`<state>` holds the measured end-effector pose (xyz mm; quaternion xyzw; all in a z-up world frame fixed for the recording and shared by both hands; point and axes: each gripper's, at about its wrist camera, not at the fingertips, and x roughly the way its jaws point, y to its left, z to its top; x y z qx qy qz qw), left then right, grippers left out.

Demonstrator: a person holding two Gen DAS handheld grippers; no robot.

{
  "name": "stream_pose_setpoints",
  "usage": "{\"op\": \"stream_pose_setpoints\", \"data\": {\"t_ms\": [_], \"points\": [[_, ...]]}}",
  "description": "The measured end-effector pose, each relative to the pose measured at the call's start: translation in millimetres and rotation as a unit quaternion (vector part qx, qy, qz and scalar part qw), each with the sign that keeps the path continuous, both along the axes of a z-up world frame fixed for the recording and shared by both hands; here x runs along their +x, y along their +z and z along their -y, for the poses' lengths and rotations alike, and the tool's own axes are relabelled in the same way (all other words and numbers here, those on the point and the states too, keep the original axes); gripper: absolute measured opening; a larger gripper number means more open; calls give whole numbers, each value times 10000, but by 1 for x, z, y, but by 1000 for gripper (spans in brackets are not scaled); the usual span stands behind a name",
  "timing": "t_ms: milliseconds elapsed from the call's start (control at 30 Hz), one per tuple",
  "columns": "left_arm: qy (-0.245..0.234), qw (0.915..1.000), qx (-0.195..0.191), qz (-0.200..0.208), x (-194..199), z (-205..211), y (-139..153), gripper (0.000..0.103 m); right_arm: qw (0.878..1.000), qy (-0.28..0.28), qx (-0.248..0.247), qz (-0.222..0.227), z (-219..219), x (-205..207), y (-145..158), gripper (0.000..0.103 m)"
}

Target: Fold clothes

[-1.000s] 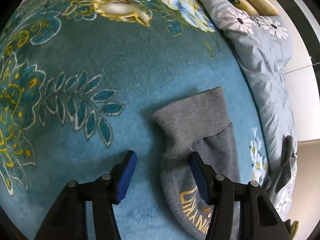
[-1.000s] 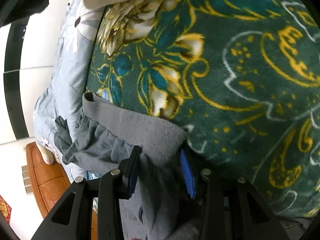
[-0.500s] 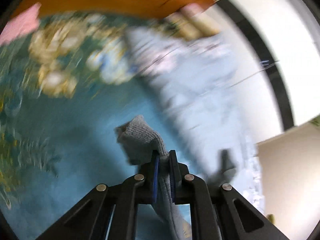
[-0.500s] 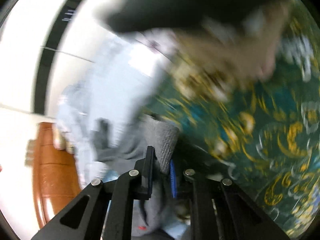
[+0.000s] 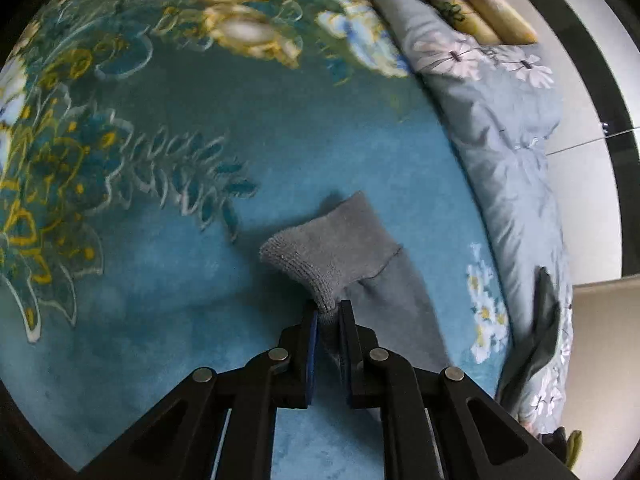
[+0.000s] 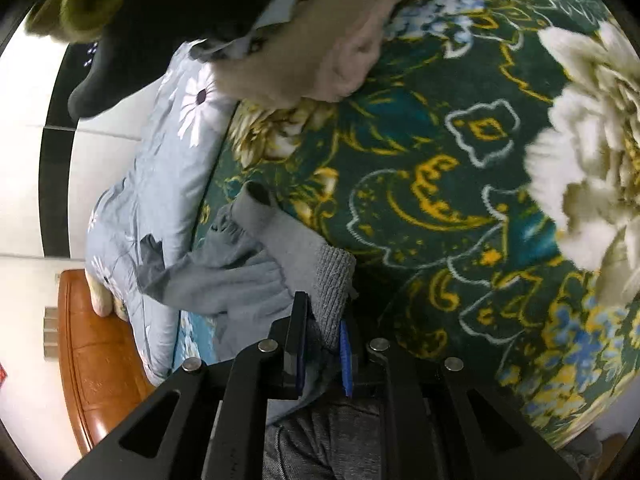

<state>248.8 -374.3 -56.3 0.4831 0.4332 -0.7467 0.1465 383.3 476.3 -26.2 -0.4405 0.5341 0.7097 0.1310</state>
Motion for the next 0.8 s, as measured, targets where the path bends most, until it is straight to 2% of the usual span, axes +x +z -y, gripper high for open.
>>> {"op": "stream_pose_setpoints", "data": {"t_ms": [100, 200, 300, 367, 400, 467, 567, 667, 767, 800], "points": [[-174, 9994, -171, -259, -11, -4, 21, 10, 9996, 201, 186, -96, 4, -15, 15, 14], [-365, 9975, -152, -586, -26, -8, 53, 10, 9988, 297, 265, -285, 6, -28, 33, 14], [-603, 9932, -177, -983, -30, -11, 90, 10, 9975, 333, 231, -575, 3, -26, 54, 14], [-629, 9919, -234, -1080, -25, -6, 99, 10, 9966, 380, 351, -634, 3, -22, 63, 14], [-611, 9921, -236, -1074, -20, -2, 97, 10, 9963, 388, 407, -650, 2, -20, 66, 14], [-565, 9945, -199, -859, -15, 7, 75, 10, 9974, 321, 328, -562, -3, -10, 58, 14], [-367, 9990, -6, -264, 2, 16, 25, 10, 9991, 356, 156, -171, -5, 1, 30, 14], [-55, 9994, 273, 214, 21, 22, -19, 10, 9993, 351, 0, 132, -1, 9, 6, 14], [160, 9978, 595, 224, 34, 29, -35, 11, 9994, 206, -255, 117, -4, 16, -5, 15], [196, 9972, 688, 197, 36, 31, -38, 14, 9993, 224, -282, 103, -5, 16, -6, 16]]}}
